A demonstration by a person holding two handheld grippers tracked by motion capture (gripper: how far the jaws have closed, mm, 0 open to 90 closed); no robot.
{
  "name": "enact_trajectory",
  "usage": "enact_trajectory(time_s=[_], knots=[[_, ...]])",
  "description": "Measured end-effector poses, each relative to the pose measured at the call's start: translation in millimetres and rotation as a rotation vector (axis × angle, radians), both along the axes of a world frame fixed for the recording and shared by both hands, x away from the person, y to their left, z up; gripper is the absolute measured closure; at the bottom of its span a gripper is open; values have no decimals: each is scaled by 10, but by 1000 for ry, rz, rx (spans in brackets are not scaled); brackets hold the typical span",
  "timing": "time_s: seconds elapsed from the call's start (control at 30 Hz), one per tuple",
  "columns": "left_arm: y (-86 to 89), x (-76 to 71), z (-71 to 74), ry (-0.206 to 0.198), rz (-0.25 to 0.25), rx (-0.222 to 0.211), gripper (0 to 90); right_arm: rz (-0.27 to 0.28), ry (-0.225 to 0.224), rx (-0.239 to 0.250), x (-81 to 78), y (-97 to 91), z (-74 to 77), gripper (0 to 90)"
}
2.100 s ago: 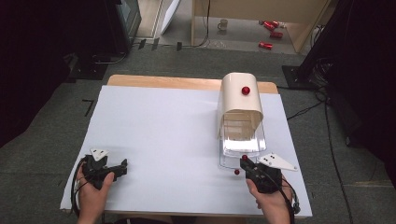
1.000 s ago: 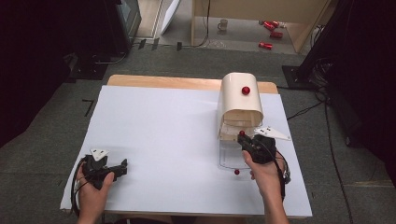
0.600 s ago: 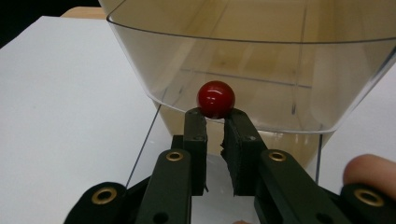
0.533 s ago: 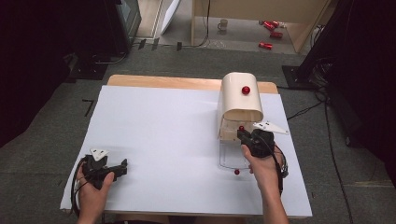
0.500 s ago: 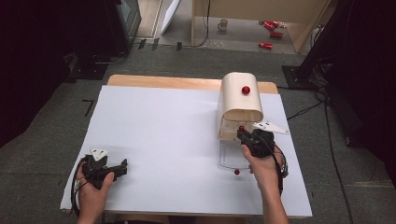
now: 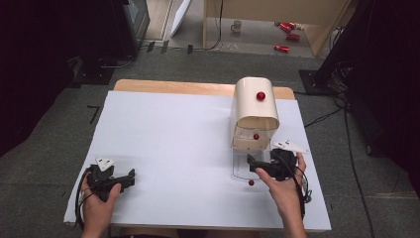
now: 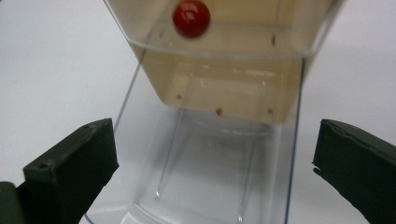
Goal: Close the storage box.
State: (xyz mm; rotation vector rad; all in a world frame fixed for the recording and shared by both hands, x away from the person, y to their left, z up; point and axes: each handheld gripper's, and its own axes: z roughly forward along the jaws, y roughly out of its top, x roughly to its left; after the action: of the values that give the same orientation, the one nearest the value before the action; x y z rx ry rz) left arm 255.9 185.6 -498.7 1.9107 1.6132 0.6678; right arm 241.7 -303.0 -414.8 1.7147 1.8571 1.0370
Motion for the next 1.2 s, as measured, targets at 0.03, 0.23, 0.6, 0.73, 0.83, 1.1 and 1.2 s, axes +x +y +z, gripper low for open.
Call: enact_trajectory(time_s=[0.03, 0.23, 0.6, 0.73, 0.83, 1.1, 1.2], knots=[[0, 0, 0, 0, 0, 0, 0, 0, 0, 0, 0, 0, 0, 0], [-1, 0, 0, 0, 0, 0, 0, -46, 0, -18, -238, -69, -136, 0], [0, 1, -1, -1, 0, -1, 0, -60, 25, -39, -517, -64, -305, 0], [1, 2, 0, 1, -1, -1, 0, -67, 49, -43, -588, -60, -409, 0], [0, 2, 0, 0, 0, -1, 0, -57, 63, -43, -603, -46, -462, 0], [1, 4, 0, 1, 0, -3, 0, -46, 103, -57, -613, 27, -585, 136], [1, 4, -1, 1, 0, -3, 0, -42, 101, -46, -609, 33, -603, 188]])
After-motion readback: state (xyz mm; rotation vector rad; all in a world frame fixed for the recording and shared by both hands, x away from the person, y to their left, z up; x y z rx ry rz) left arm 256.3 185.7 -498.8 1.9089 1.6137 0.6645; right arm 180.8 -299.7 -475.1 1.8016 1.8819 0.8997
